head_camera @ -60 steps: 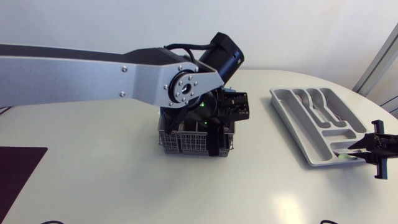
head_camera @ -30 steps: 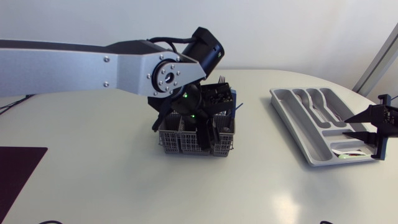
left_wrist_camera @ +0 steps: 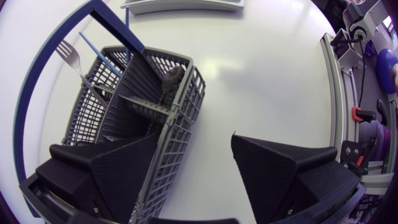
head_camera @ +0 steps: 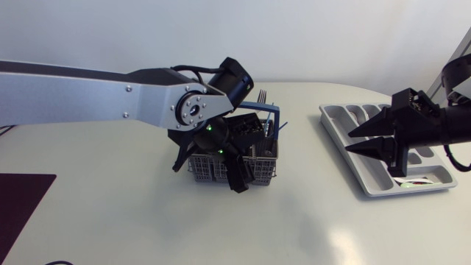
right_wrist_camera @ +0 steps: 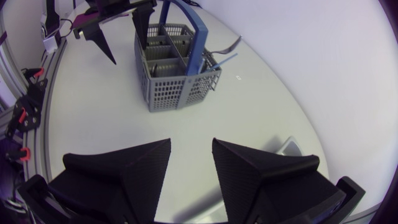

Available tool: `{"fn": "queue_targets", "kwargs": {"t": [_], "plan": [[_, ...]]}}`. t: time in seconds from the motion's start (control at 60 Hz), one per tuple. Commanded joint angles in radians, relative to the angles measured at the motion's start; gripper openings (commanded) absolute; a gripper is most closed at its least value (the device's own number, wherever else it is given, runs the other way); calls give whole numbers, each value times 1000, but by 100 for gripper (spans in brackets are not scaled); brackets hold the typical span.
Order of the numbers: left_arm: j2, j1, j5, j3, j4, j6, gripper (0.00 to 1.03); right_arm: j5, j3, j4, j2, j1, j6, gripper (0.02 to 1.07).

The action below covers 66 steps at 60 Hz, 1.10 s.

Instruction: Sort the cutlery from the basket into the organizer compartments.

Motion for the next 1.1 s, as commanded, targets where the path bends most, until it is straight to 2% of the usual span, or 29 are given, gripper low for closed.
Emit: {"fn": "queue_targets", "kwargs": {"t": [0.0, 0.3, 0.467, 0.733, 1.083], "plan": [[-39, 15, 16, -38, 14, -28, 83, -7, -45, 19, -34, 81, 167, 53], [-81, 27, 30, -85, 52, -55, 83, 45, -48, 101, -18, 312, 507, 52], [-84, 30, 36, -99, 70, -64, 83, 95, -48, 182, 24, 418, 650, 48], [-96, 30, 36, -119, 99, -71, 83, 151, -25, 283, 128, 487, 811, 46], [-105, 38, 36, -145, 129, -69, 83, 205, 17, 340, 199, 521, 889, 40]]}}
